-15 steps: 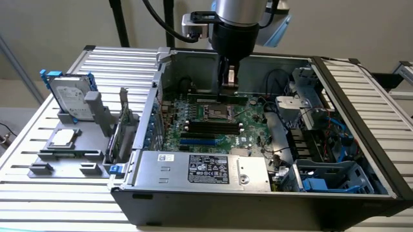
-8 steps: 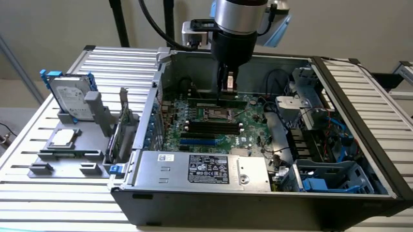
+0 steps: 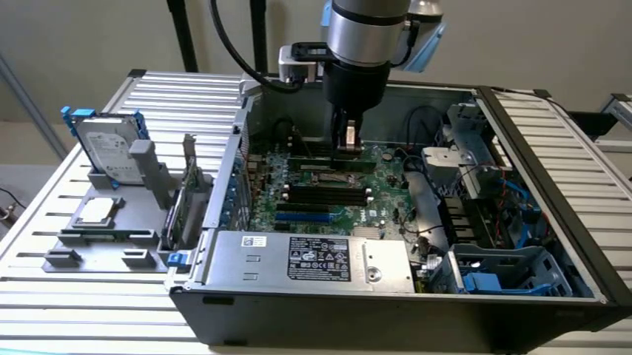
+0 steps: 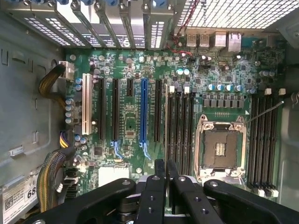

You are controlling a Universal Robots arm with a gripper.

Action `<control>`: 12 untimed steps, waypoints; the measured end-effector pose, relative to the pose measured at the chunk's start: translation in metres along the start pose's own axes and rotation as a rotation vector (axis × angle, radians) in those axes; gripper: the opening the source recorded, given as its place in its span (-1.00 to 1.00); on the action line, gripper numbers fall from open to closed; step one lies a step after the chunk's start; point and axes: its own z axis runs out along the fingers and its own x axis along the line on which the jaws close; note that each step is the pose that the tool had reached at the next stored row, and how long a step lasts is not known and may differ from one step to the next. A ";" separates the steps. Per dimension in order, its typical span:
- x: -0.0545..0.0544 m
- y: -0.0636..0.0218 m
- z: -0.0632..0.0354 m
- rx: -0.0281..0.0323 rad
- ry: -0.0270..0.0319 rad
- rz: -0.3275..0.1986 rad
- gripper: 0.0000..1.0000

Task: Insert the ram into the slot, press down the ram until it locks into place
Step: 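Insert the ram into the slot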

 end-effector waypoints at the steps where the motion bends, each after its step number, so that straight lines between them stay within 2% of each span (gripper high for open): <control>1: 0.000 -0.0001 0.0018 0.0000 0.0000 0.000 -0.74; 12: 0.000 -0.0001 0.0029 0.0000 0.0001 0.000 -0.74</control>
